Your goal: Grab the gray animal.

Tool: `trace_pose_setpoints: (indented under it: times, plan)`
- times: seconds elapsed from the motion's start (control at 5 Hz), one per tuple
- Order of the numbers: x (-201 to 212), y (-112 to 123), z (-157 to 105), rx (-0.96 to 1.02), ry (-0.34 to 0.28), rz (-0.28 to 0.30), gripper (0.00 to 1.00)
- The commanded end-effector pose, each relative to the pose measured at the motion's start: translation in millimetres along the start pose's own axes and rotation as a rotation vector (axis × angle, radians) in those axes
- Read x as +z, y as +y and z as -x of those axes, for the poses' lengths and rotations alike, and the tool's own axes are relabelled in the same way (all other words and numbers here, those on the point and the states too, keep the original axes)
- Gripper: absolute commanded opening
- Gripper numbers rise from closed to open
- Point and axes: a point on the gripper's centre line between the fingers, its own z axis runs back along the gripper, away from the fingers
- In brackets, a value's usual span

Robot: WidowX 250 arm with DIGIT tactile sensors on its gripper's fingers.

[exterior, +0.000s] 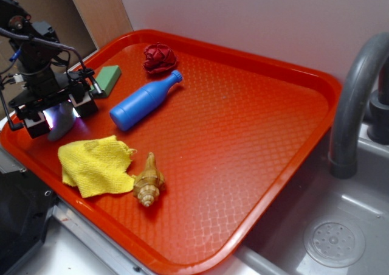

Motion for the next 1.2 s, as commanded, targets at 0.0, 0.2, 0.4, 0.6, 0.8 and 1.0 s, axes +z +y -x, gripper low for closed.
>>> trace_pose_setpoints:
  times: [0.0, 0.2, 0.4, 0.6, 0.8, 1.0]
  plan:
    - [115, -93, 17, -0.49, -0.03, 0.136, 0.0]
    - [175, -117, 40, -0.729, 0.004, 0.216, 0.0]
    - [217, -116, 73, -0.976, 0.043, 0.262, 0.0]
    - [248, -88, 75, -1.222, 0.035, 0.307, 0.0]
    - [261, -55, 55, -1.437, -0.06, 0.363, 0.0]
    - [253, -45, 43, -1.376, -0.048, 0.392, 0.0]
